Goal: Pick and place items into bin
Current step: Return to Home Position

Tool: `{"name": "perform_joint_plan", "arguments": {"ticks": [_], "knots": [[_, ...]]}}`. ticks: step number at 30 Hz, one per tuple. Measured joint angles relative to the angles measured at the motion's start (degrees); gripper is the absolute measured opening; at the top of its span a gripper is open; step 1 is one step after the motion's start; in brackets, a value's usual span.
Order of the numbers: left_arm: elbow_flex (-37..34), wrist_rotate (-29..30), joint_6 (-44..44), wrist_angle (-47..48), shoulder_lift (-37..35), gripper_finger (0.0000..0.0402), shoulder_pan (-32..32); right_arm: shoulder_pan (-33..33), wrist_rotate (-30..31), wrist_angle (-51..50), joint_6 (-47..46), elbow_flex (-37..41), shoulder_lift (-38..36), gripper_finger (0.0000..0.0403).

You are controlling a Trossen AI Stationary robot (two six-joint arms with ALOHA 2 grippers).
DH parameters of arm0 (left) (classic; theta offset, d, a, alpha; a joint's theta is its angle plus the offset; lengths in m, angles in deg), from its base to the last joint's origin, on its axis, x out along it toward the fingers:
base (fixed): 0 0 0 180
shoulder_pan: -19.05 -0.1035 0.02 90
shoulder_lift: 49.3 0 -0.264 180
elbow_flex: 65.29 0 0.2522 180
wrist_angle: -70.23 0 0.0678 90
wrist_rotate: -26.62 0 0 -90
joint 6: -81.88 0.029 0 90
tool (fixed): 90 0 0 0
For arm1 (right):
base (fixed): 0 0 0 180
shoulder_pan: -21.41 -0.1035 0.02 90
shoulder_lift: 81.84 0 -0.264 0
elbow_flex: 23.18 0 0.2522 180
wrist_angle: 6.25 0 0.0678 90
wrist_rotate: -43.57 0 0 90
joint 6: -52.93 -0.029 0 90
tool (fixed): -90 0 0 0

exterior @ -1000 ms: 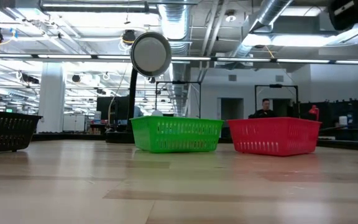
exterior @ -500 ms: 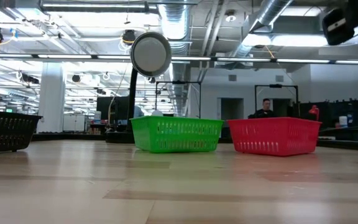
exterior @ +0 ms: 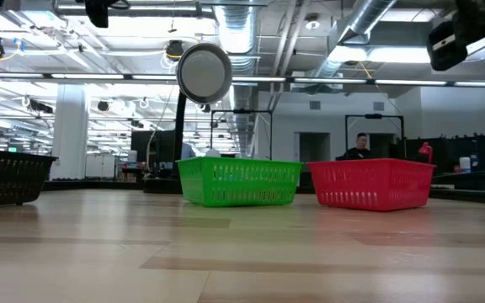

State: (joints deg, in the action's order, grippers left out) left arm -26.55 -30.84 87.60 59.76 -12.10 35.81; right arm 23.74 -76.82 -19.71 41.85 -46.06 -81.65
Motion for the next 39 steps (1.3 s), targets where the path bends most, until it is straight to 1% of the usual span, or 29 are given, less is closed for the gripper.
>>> {"name": "perform_joint_plan", "arguments": {"ticks": [2, 4, 6, 9, 13, 15, 19, 21, 24, 26, 28, 30, 32, 35, 39], "knots": [[0.2, -4.2, -1.5, 3.8, -2.7, 0.0000, -2.4, 0.1, -1.6, -0.4, 0.8, 0.0, 0.0, 0.0137], [0.2, -6.5, -2.6, 8.8, -6.1, 0.0000, -3.6, -0.1, -1.8, -3.2, 2.6, 0.0, 0.0, 0.0139], [0.2, -6.1, -3.4, 12.6, -9.6, 0.0000, -4.2, -0.4, -0.5, -6.7, 3.0, 0.0, 0.1, 0.0139], [-0.1, -5.2, -4.9, 16.3, -15.5, 0.0000, -4.3, -0.4, 0.6, -7.3, 1.7, 0.0, 0.0, 0.0137], [-4.5, -10.9, -5.1, 14.1, -22.9, 0.0000, -3.6, -0.4, 0.6, -7.3, 4.1, 0.0, 0.0, 0.0138], [-8.1, -12.0, -5.1, 12.2, -25.9, 0.0000, -3.3, -0.4, 0.6, -7.2, 6.2, 0.0, 0.0, 0.0139], [-14.9, -12.7, -3.2, 1.1, -30.7, 0.0000, -3.3, -0.3, 0.7, -7.2, 6.5, 0.0, 0.0, 0.0141], [-17.5, -14.4, -2.6, -2.5, -32.4, 0.0000, -3.3, -0.3, 0.7, -7.2, 6.6, 0.0, 0.0, 0.0141], [-20.2, -16.7, -2.8, -1.9, -34.1, 0.0000, -3.3, -0.3, 0.7, -7.1, 6.9, 0.0, 0.0, 0.0141], [-21.7, -16.5, -3.4, -1.9, -34.5, 0.0000, -3.3, -0.3, 0.7, -4.7, 6.4, 0.7, 0.0, 0.0139], [-22.7, -15.2, -3.6, -1.7, -34.5, 0.0000, -3.3, -0.3, 0.7, 0.1, 6.1, 2.6, 0.0, 0.0138], [-23.8, -15.2, -3.7, -2.1, -34.5, 0.0000, -3.3, -0.4, 0.7, 3.6, 6.1, 4.9, 0.0, 0.0137], [-24.3, -15.5, -3.8, -1.7, -34.5, 0.0000, -3.3, -0.3, 0.7, 5.5, 5.0, 6.4, 0.0, 0.0137], [-24.3, -15.7, -4.5, 0.7, -34.5, 0.0000, -3.3, 0.1, 0.7, 6.6, 0.5, 8.3, 0.0, 0.0139], [-24.3, -15.7, -5.4, 3.4, -34.5, 0.0000, -3.3, 0.1, 0.8, 7.1, -0.3, 8.6, 0.0, 0.0138]]}}
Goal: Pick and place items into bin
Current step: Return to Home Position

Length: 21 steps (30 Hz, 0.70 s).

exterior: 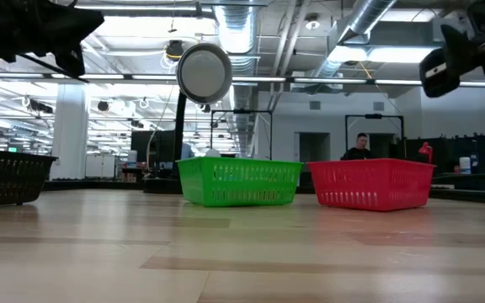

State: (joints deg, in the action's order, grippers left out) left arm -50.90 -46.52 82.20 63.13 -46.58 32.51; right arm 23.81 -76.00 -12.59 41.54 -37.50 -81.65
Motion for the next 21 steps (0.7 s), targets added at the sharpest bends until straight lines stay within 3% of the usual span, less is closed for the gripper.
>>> {"name": "perform_joint_plan", "arguments": {"ticks": [6, 11, 14, 19, 21], "knots": [[0.0, 2.1, -0.6, 2.2, 0.0, 0.0000, 0.0, 0.0, 0.2, 2.1, 1.1, 0.0, 0.0, 0.0137], [-0.1, 2.9, -2.1, 2.7, 0.0, 0.0000, 0.0, -0.7, 5.1, 1.6, -0.6, 0.0, 0.0, 0.0138], [-0.1, 3.0, -1.9, 2.7, 0.0, 0.0000, 0.0, -1.8, 11.2, 0.2, -2.2, 0.0, 0.0, 0.0136], [-0.1, 3.0, -2.6, 6.3, 0.0, 0.0000, 0.0, -3.7, 28.8, -5.5, -6.4, 0.0, 0.1, 0.0135], [-0.1, 3.0, -3.1, 8.6, 0.0, 0.0000, 0.0, -4.3, 32.9, -6.5, -7.5, 0.0, 0.3, 0.0134]]}}
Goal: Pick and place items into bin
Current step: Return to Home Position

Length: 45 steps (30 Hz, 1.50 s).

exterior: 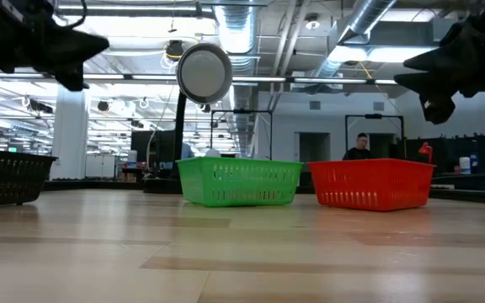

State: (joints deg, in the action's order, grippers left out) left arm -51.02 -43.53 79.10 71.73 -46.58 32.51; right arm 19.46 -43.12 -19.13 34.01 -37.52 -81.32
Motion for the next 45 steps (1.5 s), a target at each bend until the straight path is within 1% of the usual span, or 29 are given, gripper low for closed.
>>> {"name": "perform_joint_plan", "arguments": {"ticks": [4, 7, 45], "knots": [[0.0, 0.0, 0.7, 6.7, 0.0, 0.0000, 0.0, -0.3, 0.7, 0.0, 3.9, 0.0, 0.4, 0.0134], [0.4, 0.0, 0.8, 8.3, 0.9, 0.0000, 0.0, -0.2, 0.7, 0.0, 5.6, 0.0, 0.3, 0.0134], [0.8, 0.0, 0.2, 9.4, 1.3, 0.0000, 0.0, -0.2, 0.8, -0.1, 5.4, 0.0, 0.3, 0.0138]]}}
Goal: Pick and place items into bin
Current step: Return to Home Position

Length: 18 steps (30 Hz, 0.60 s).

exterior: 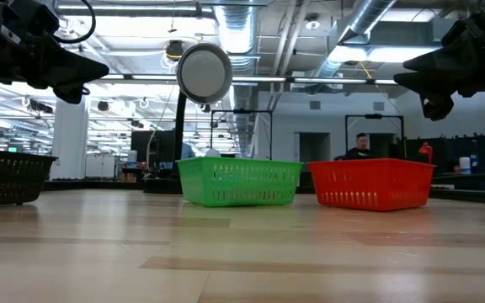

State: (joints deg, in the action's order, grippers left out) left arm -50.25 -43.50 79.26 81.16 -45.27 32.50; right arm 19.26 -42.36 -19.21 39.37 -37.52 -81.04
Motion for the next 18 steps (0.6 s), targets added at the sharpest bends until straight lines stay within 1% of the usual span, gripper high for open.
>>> {"name": "perform_joint_plan", "arguments": {"ticks": [18], "knots": [[0.0, 0.0, 0.4, 0.0, 0.0, 0.0000, 0.0, 0.0, 0.1, 0.0, 0.0, 0.0, 0.0, 0.0134]]}}
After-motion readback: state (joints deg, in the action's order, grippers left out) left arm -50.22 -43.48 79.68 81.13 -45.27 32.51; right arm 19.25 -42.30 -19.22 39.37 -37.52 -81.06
